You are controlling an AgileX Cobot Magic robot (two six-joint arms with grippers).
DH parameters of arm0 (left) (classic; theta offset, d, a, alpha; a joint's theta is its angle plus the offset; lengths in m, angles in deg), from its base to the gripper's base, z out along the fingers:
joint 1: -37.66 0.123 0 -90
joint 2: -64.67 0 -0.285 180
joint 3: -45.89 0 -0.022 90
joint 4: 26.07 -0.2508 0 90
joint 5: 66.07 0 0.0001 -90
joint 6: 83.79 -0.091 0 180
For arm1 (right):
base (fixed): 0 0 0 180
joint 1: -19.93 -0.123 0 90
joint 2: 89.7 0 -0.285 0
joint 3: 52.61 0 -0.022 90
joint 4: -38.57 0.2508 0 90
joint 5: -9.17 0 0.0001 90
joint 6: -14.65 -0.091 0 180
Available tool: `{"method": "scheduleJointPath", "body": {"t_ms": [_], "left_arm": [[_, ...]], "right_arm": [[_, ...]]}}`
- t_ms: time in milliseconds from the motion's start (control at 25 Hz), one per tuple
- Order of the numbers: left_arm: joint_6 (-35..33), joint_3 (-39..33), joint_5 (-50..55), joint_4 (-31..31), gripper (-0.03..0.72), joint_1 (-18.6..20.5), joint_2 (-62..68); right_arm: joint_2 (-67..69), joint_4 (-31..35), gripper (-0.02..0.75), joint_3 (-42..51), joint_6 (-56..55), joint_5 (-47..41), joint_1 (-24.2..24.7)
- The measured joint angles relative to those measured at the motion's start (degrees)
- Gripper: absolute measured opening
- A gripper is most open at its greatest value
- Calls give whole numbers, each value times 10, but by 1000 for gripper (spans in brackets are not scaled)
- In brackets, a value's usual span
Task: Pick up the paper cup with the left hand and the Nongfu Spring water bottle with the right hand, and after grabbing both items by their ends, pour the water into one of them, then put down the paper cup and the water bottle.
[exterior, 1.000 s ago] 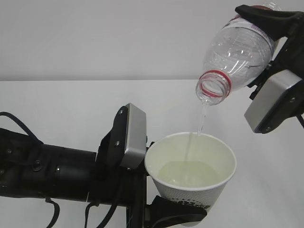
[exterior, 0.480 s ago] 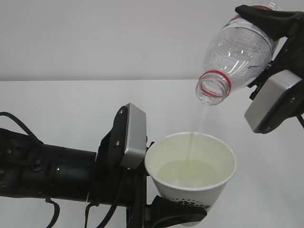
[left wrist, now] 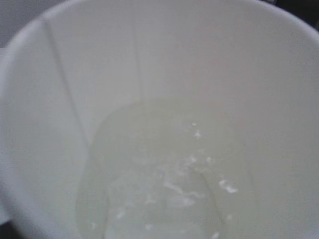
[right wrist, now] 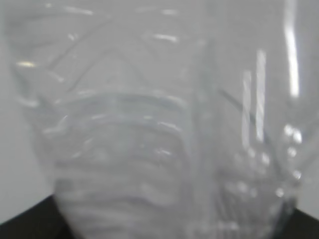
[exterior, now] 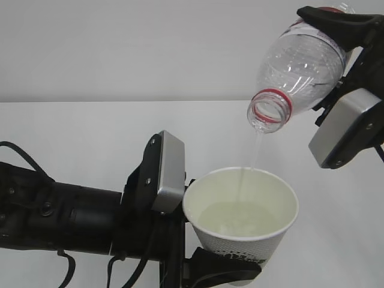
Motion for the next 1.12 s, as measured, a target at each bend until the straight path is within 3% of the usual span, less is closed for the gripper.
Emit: {"method": "scheduleJointPath", "body": {"t_ms": [1120], "left_arm": [[0,0,20,16,496,0,0]], "right_arm": [[0,-3,458,0,0,0,0]]}}
